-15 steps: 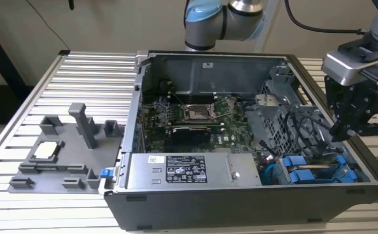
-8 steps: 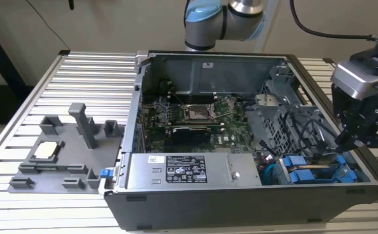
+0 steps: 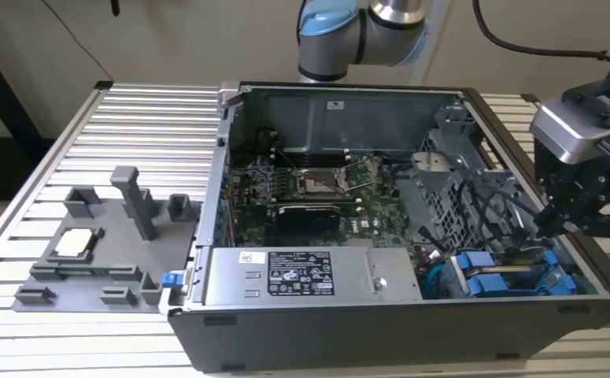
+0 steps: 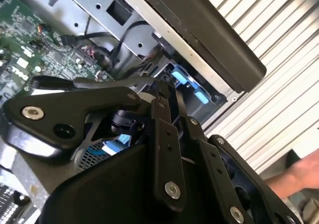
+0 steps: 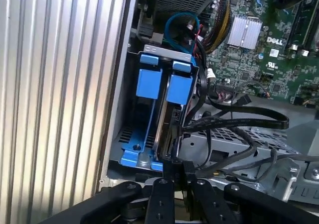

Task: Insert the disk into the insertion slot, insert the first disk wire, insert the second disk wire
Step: 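Insert the second disk wire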

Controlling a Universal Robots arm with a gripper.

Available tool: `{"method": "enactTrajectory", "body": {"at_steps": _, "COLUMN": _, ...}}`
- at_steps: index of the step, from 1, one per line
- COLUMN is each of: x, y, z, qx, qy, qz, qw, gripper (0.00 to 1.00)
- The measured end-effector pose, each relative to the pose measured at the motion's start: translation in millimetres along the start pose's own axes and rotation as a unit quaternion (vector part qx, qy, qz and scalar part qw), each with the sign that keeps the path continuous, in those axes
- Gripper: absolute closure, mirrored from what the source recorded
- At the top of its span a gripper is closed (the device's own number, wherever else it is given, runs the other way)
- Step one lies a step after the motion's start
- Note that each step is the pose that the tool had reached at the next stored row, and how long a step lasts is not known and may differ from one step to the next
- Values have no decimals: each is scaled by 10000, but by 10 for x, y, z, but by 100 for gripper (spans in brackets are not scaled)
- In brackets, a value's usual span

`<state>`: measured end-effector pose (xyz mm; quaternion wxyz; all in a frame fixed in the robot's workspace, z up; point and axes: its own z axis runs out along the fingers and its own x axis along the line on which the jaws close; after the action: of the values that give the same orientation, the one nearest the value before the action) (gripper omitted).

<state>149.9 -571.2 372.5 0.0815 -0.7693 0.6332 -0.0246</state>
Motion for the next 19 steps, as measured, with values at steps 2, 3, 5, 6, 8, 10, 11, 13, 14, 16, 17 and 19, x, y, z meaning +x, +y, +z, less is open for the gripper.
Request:
{"method": "enactTrajectory", "body": {"at_steps": 2, "x": -1, "y": 7, "z": -1, "qx": 38, "qy": -164, "qz": 69, "qw": 9998, "gripper": 81}}
{"method": "enactTrajectory", "body": {"at_steps": 3, "x": -2, "y": 9, "z": -1, "qx": 57, "qy": -246, "qz": 110, "qw": 9996, "gripper": 81}}
{"method": "enactTrajectory", "body": {"at_steps": 5, "x": -2, "y": 10, "z": 1, "qx": 87, "qy": -353, "qz": 200, "qw": 9991, "gripper": 81}}
{"method": "enactTrajectory", "body": {"at_steps": 6, "x": 2, "y": 11, "z": 2, "qx": 60, "qy": -355, "qz": 221, "qw": 9991, "gripper": 81}}
{"method": "enactTrajectory", "body": {"at_steps": 8, "x": 11, "y": 0, "z": 4, "qx": -72, "qy": -369, "qz": 241, "qw": 9990, "gripper": 81}}
{"method": "enactTrajectory", "body": {"at_steps": 10, "x": 18, "y": -27, "z": 8, "qx": -244, "qy": -379, "qz": 260, "qw": 9986, "gripper": 81}}
{"method": "enactTrajectory", "body": {"at_steps": 11, "x": 22, "y": -45, "z": 11, "qx": -326, "qy": -388, "qz": 270, "qw": 9984, "gripper": 81}}
{"method": "enactTrajectory", "body": {"at_steps": 13, "x": 29, "y": -73, "z": 24, "qx": -414, "qy": -402, "qz": 282, "qw": 9979, "gripper": 81}}
{"method": "enactTrajectory", "body": {"at_steps": 14, "x": 32, "y": -86, "z": 33, "qx": -440, "qy": -407, "qz": 286, "qw": 9978, "gripper": 81}}
{"method": "enactTrajectory", "body": {"at_steps": 16, "x": 40, "y": -119, "z": 53, "qx": -484, "qy": -413, "qz": 292, "qw": 9975, "gripper": 81}}
{"method": "enactTrajectory", "body": {"at_steps": 17, "x": 44, "y": -136, "z": 65, "qx": -498, "qy": -416, "qz": 294, "qw": 9975, "gripper": 81}}
{"method": "enactTrajectory", "body": {"at_steps": 19, "x": 52, "y": -157, "z": 87, "qx": -520, "qy": -418, "qz": 301, "qw": 9973, "gripper": 81}}
